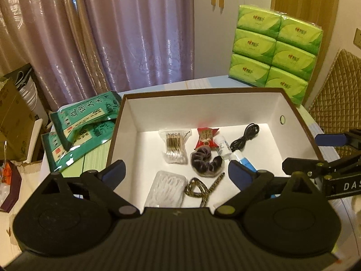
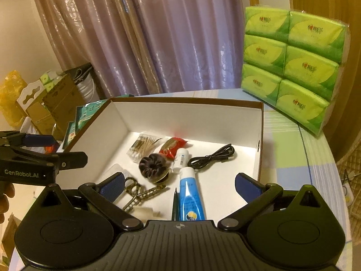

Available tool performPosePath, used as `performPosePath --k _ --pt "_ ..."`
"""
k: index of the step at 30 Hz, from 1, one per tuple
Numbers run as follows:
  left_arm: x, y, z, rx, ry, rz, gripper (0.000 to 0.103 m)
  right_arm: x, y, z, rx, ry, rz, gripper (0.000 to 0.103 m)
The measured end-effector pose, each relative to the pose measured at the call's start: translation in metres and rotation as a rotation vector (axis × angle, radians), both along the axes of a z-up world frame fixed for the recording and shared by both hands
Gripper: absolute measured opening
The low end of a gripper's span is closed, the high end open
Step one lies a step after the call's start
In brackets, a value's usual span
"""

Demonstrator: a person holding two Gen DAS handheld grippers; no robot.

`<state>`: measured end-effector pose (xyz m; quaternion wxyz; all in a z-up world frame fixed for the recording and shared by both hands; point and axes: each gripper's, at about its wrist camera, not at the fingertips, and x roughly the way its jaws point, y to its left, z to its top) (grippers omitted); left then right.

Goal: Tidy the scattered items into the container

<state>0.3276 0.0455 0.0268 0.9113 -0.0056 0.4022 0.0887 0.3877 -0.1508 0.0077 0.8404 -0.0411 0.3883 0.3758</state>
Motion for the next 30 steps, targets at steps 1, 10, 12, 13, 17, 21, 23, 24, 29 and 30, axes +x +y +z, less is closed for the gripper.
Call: performPosePath --k 1,10,12,13,17,21,23,24,29,30 --pt "-0.006 -0.002 0.002 -0.004 -0.005 0.006 0.096 -0.004 -0.002 0.002 -0.002 -0.009 0.001 0.101" --pt "-0.052 -0.028 0.008 0.038 -0.005 0.072 0.096 -0.040 -0.021 0.012 -0.012 -0.051 0.014 0.101" --pt "-0.063 -0.032 0.009 0.032 -0.009 0.092 0.096 -0.047 -0.026 0.015 -0.010 -0.063 0.003 0.101" --pt "-0.068 -0.034 0.010 0.028 -0.009 0.104 0.096 -0.050 -0.029 0.016 -0.005 -0.064 -0.001 0.101" --pt "-0.088 -0.039 0.016 0.032 -0.006 0.143 0.096 -0.062 -0.040 0.025 0.009 -0.064 -0.007 0.101" --pt "-0.105 -0.042 0.024 0.046 -0.006 0.160 0.096 -0.076 -0.045 0.032 0.008 -0.070 -0.013 0.101" --pt "-0.112 -0.042 0.028 0.044 -0.009 0.163 0.096 -0.085 -0.047 0.034 0.004 -0.075 -0.016 0.101" --pt "-0.115 -0.042 0.030 0.042 -0.010 0.160 0.096 -0.089 -0.047 0.035 0.000 -0.080 -0.019 0.101" --pt "-0.131 -0.042 0.036 0.036 -0.016 0.155 0.096 -0.109 -0.047 0.041 -0.012 -0.099 -0.044 0.101" --pt "-0.133 -0.041 0.037 0.030 -0.016 0.153 0.096 -0.114 -0.047 0.042 -0.013 -0.100 -0.051 0.101"
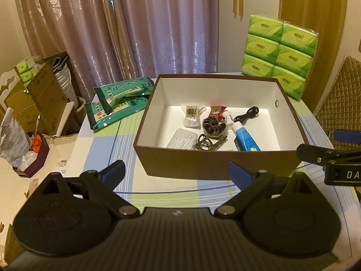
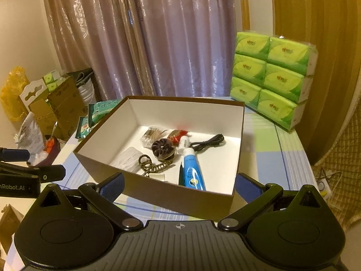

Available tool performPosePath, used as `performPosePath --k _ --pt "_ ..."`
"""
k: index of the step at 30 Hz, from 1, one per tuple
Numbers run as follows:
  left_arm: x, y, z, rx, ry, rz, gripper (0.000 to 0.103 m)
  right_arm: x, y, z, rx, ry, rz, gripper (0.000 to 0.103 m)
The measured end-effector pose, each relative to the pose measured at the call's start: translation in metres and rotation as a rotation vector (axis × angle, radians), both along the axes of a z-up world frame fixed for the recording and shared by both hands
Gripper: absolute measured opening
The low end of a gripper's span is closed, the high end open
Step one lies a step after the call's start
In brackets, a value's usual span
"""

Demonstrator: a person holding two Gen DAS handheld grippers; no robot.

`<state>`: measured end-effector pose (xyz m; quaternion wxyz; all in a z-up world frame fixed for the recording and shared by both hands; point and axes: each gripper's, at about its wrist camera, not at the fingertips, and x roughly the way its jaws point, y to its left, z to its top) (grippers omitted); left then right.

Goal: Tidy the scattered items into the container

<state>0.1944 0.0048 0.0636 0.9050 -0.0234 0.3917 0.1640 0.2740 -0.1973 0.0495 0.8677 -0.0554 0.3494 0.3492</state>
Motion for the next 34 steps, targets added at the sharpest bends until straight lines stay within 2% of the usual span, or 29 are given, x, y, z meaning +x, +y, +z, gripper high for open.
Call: performPosePath --k 22,34 --pt "-0.067 0.012 -0.003 -0.034 -0.008 -0.117 0.097 -0.083 0.008 0.001 -0.048 -0.007 -0.103 0.101" --pt "-0.077 0.007 -0.002 -0.040 -0.049 -0.197 0.097 -0.113 0.006 -0.001 -0.061 -0.022 -0.149 0.101"
